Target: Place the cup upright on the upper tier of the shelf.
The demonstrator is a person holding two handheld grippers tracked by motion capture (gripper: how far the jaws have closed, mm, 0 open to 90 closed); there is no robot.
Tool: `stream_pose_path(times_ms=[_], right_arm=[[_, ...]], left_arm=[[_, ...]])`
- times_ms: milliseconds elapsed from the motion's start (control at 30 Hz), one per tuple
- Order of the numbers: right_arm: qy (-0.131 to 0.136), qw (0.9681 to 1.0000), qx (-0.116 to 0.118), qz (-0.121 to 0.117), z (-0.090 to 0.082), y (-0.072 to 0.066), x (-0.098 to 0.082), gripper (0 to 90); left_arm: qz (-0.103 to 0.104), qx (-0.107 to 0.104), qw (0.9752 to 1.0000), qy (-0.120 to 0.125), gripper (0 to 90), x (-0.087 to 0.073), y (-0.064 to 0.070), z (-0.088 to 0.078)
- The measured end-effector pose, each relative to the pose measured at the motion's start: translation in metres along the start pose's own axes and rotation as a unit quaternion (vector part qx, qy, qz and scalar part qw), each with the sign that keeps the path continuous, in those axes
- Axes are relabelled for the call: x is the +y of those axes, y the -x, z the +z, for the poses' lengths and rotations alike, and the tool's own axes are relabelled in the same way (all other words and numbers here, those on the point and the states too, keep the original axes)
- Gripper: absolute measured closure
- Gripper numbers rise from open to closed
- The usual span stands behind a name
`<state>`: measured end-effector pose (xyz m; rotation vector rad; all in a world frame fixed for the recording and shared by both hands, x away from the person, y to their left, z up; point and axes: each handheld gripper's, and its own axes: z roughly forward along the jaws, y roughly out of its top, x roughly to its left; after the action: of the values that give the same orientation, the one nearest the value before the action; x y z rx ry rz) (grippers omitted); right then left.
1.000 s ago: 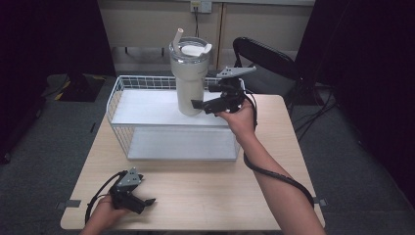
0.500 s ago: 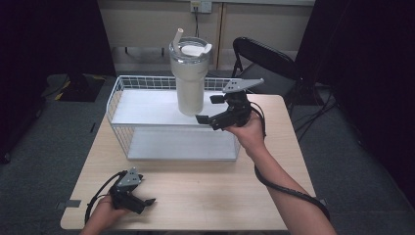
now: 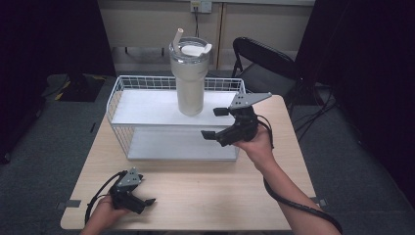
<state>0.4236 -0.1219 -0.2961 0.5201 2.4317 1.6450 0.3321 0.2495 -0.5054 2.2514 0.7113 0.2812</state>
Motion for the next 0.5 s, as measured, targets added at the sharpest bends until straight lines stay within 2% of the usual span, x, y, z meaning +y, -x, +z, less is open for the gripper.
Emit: stream_pose_path(times_ms=[500], right_arm=[[-0.013, 0.9993, 0.026, -0.023, -0.016, -0.021, -0.026, 7.1]], left_arm=[[0.0, 0.0, 1.0, 0.0, 0.0, 0.0, 0.0, 0.0]])
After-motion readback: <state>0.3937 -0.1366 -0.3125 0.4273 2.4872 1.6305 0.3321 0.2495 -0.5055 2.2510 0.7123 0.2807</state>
